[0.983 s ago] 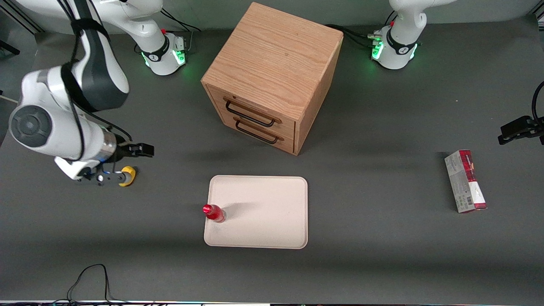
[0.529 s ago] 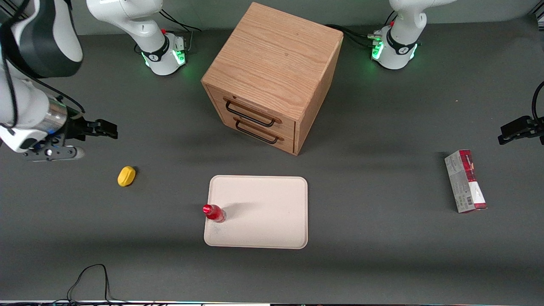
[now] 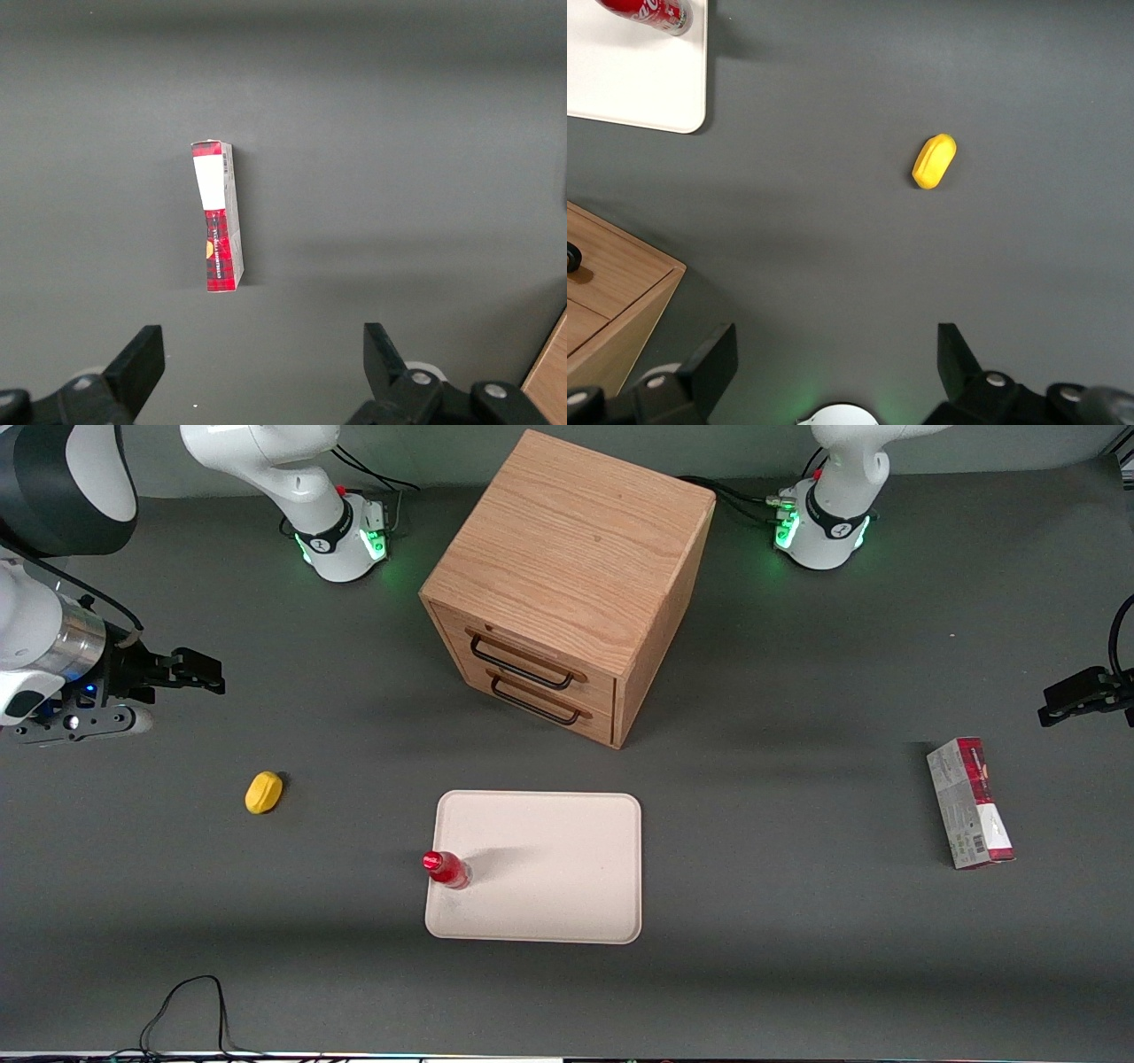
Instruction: Place coke bottle on tray
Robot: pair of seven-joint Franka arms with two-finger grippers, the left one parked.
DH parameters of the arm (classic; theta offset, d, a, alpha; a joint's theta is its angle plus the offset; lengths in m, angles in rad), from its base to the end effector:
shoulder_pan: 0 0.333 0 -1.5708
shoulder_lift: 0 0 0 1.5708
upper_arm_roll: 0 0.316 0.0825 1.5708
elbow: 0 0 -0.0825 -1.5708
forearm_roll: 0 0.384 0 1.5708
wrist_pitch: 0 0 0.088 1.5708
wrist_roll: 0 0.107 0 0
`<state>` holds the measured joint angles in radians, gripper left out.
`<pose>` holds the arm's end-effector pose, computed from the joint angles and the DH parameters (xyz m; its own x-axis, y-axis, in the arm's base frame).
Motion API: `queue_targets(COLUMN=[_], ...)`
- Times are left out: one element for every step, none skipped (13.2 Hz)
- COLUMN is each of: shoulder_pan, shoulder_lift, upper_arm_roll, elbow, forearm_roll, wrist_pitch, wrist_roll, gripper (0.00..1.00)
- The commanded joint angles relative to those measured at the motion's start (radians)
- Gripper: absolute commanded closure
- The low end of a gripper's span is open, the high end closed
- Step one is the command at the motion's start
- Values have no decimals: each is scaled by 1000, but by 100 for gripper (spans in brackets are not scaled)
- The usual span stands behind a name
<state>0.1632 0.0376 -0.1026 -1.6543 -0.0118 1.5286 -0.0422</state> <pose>0.5539 0.0332 0.5614 0.9815 0.1008 -0.1629 0.1035 -0.9946 0.0087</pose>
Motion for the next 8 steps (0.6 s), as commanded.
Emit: queue_targets(shoulder_pan=[-7,-13,-28,-31,-22,-11,2,19], shoulder_lift=[-7,-7,-8,-7,-19,-36,-35,-33], upper_arm_roll=[-9,-6,1,1,-11,-15,-25,-38], elbow=[30,47,85,121,120,110,108,108], forearm_roll=[16,16,16,16,18,19,21,30], wrist_pitch=[-22,-45,-85,-126,-152,-159,-157,-156], wrist_roll=[-24,-21,-24,-24,-25,-27,-27,-27], gripper=[0,0,0,0,0,0,0,0])
